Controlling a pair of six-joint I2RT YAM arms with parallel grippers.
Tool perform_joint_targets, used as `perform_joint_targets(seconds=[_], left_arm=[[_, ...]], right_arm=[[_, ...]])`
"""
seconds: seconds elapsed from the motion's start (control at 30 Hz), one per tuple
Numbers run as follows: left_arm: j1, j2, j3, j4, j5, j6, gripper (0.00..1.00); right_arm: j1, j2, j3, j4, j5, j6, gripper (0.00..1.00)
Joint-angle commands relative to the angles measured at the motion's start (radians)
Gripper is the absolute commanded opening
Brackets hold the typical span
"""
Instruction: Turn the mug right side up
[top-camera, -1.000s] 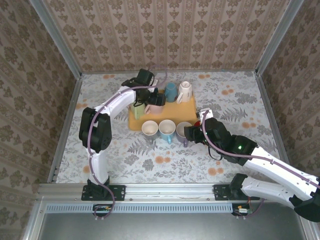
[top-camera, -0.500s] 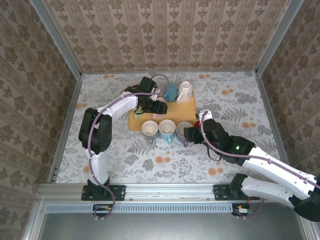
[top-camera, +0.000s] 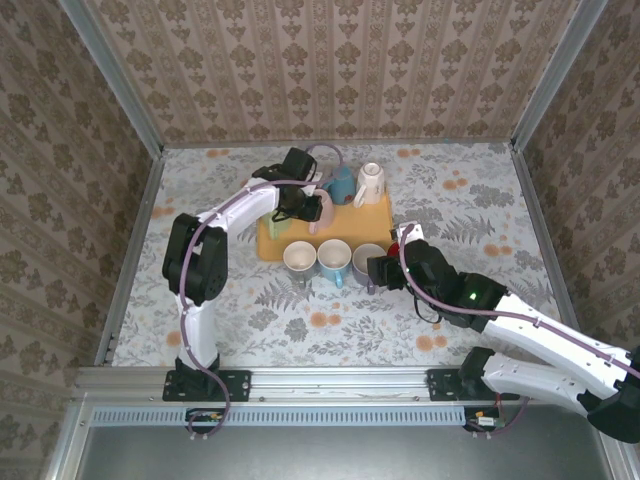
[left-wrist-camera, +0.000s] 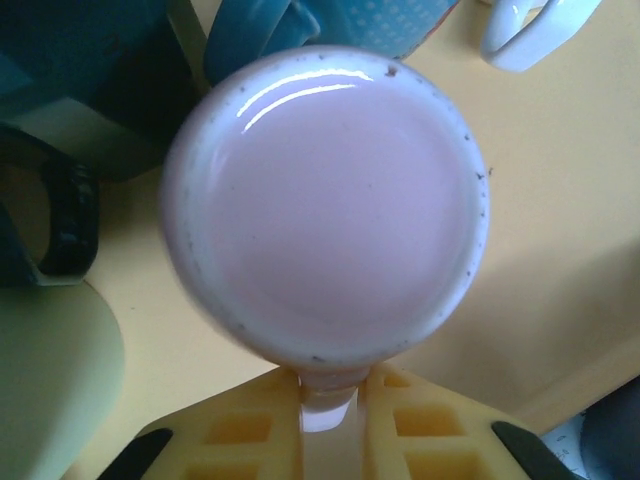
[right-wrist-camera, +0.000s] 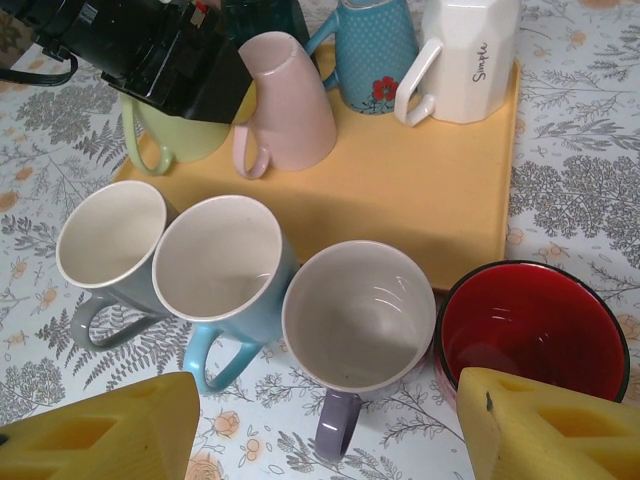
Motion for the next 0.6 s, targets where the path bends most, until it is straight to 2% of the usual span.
perform_joint_targets(seconds=[0.0,0.1,0.2,0.47,0.57], left_arm=[[-0.008,0.037,0.053,-0.055,-0.044,0.024,0.27],[-0.008,0.051,0.057,-0.057,-0.053,0.022,0.43],[-0.006,0.06,0.063,-0.057,-0.049,0.017,0.47],[-0.006,0.086,0.083,-0.06,-0.049,0.018,0.35],[-0.006,0.087,0.084,-0.06,-0.055,0.017,0.25]], right_arm=[[-0.005,-0.008,-0.011,0.017,-0.001,0.009,0.7],[-0.007,-0.008,-0.005,0.013,-0.001,0.007,0.7],[-0.007,-0.011,0.002,0.008,0.003,0.005,0.7],[-0.011,-0.017,0.01,-0.001,0.005,-0.002,0.7],[-0.01,-0.019,0.009,-0.003,0.006,-0.003,0.7]])
